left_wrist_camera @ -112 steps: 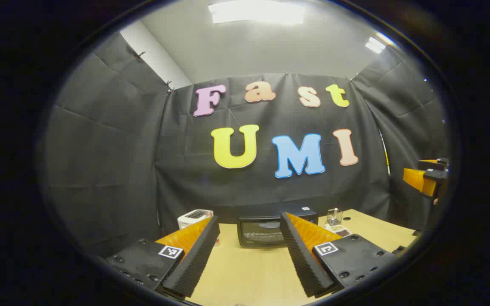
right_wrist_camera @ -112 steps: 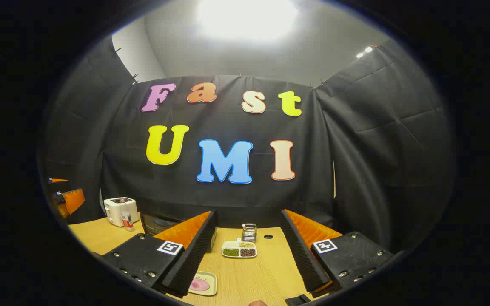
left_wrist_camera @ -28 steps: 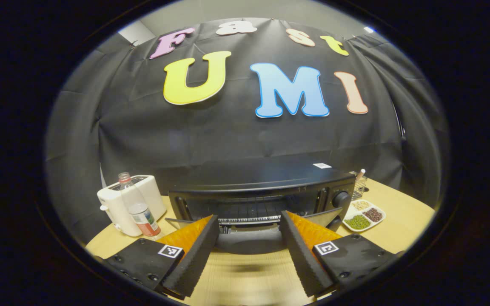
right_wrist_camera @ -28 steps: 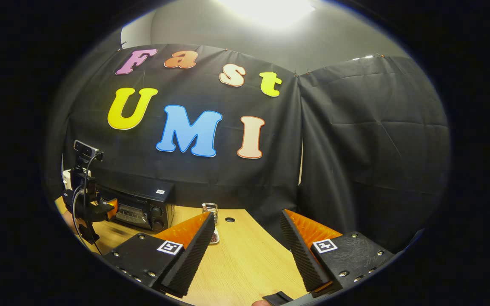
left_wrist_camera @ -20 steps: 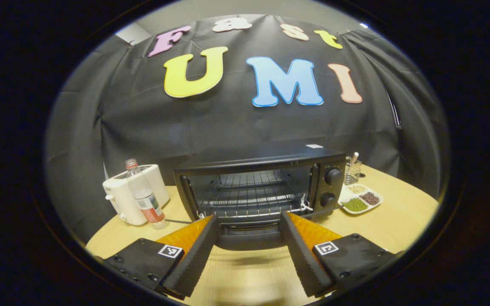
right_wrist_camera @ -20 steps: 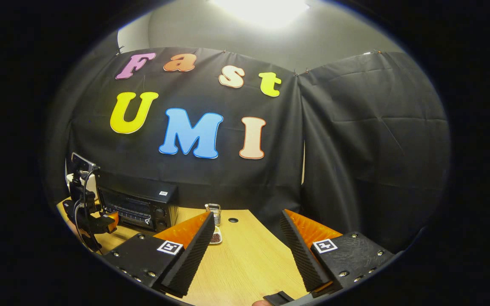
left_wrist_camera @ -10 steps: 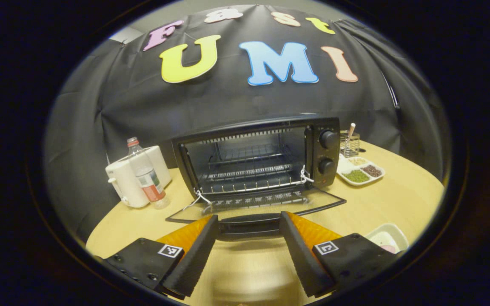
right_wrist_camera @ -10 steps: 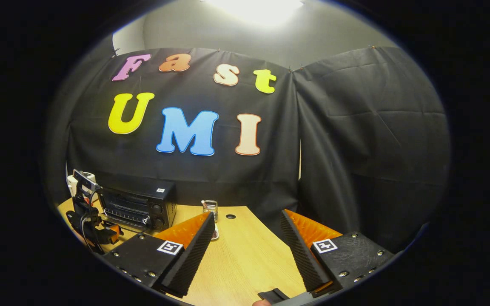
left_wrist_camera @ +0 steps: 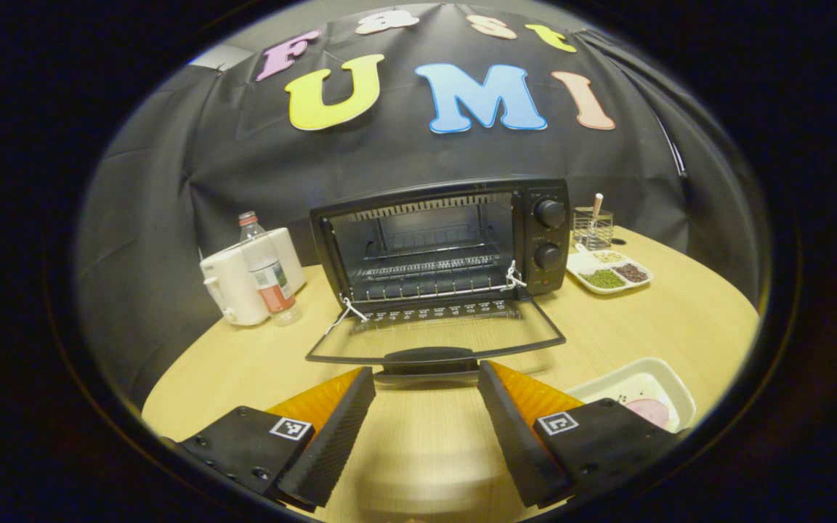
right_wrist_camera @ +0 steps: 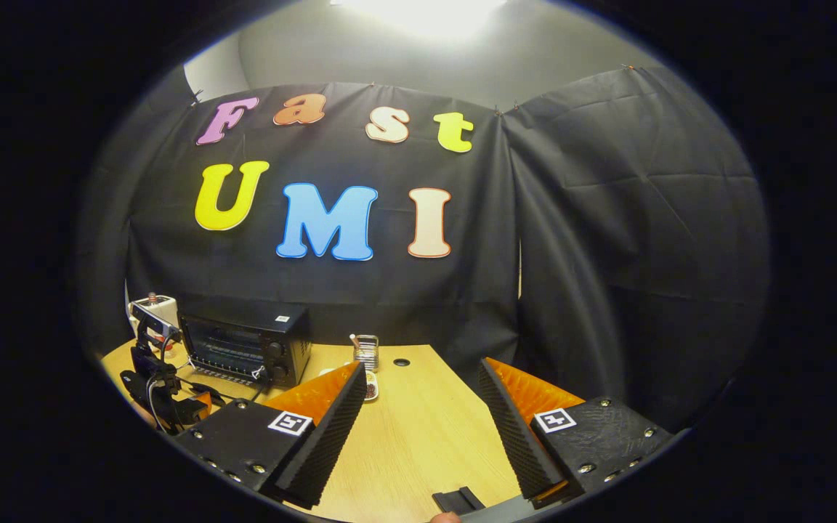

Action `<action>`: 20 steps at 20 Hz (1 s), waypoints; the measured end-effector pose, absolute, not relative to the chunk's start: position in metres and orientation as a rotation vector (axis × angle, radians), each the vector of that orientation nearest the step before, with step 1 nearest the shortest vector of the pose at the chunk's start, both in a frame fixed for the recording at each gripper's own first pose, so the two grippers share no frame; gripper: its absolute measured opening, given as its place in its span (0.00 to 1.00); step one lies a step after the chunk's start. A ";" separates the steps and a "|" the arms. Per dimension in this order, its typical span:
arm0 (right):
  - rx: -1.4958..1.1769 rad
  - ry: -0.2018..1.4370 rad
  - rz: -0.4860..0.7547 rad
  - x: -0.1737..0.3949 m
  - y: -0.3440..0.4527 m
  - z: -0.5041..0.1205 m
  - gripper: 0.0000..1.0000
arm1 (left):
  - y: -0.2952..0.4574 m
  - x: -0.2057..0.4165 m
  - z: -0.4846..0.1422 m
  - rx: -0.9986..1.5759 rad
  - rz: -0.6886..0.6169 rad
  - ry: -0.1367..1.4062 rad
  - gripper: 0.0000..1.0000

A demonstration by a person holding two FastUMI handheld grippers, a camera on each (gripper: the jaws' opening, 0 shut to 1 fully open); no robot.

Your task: Open the electric oven with the left hand, put the food in, and close the electric oven.

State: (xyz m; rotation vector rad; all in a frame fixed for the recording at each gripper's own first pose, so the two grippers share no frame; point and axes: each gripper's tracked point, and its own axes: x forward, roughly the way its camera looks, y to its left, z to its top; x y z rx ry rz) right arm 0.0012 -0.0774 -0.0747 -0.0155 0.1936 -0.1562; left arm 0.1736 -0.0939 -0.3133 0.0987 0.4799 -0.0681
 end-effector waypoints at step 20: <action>0.262 0.847 0.422 0.044 0.043 -0.219 0.98 | -0.035 0.082 -0.066 0.042 0.015 0.082 1.00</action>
